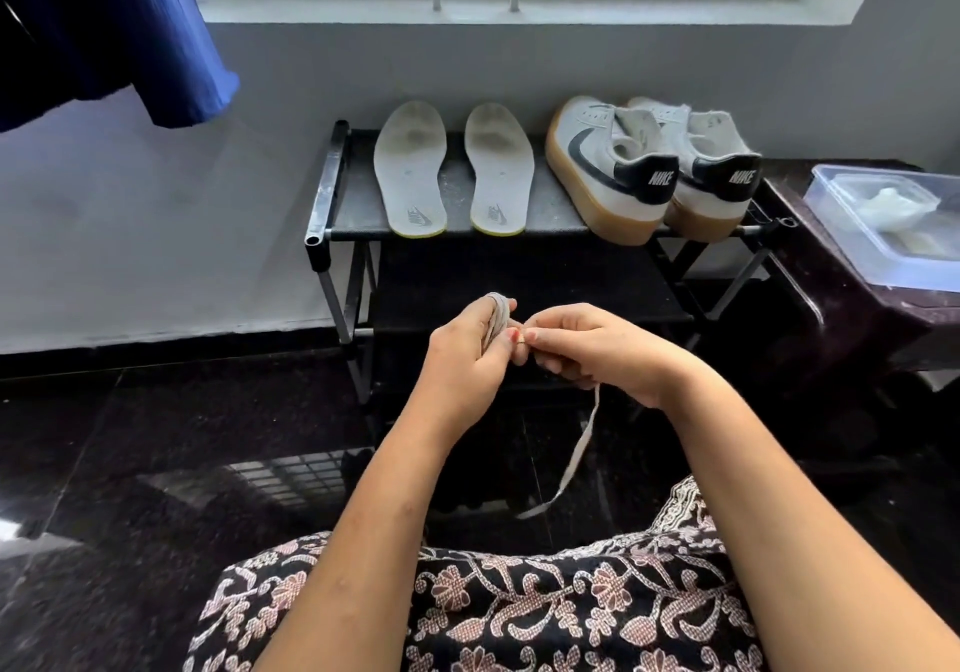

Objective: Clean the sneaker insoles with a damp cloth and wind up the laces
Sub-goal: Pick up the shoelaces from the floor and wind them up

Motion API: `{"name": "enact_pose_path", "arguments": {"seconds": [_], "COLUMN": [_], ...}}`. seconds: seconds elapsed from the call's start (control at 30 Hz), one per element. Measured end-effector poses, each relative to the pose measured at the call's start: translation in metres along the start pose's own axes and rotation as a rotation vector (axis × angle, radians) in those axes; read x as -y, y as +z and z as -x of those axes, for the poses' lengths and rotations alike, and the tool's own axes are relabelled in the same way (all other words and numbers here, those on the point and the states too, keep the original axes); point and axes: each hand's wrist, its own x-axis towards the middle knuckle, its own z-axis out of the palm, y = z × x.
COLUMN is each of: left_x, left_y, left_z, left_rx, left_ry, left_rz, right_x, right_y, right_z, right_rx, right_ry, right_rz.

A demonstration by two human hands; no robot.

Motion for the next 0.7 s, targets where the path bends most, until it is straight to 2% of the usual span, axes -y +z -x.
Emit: {"name": "enact_pose_path", "arguments": {"seconds": [0.13,0.23,0.3,0.43,0.53,0.7], "left_x": [0.002,0.004,0.003,-0.001,-0.01,-0.022], "left_y": [-0.004,-0.004,-0.004,-0.006,-0.005,-0.007], "left_z": [0.002,0.004,0.004,0.0,0.001,0.0], "left_rx": [0.078,0.119,0.153,0.23,0.293,0.159], "left_ry": [0.061,0.075,0.019,-0.137,-0.227,-0.309], "left_rz": [-0.115,-0.202,-0.151,0.102,0.429,0.909], "right_x": [-0.004,-0.002,0.002,-0.001,-0.003,0.001], "right_y": [-0.008,-0.007,-0.006,-0.003,0.002,0.022], "right_z": [0.002,0.001,0.002,-0.003,-0.008,-0.015], "right_rx": [-0.073,-0.136,-0.147,-0.283,-0.339,-0.352], "right_ry": [0.006,-0.074,-0.152,-0.253,-0.3,-0.298], "right_rz": [0.042,0.063,0.045,0.011,-0.038,-0.127]}}
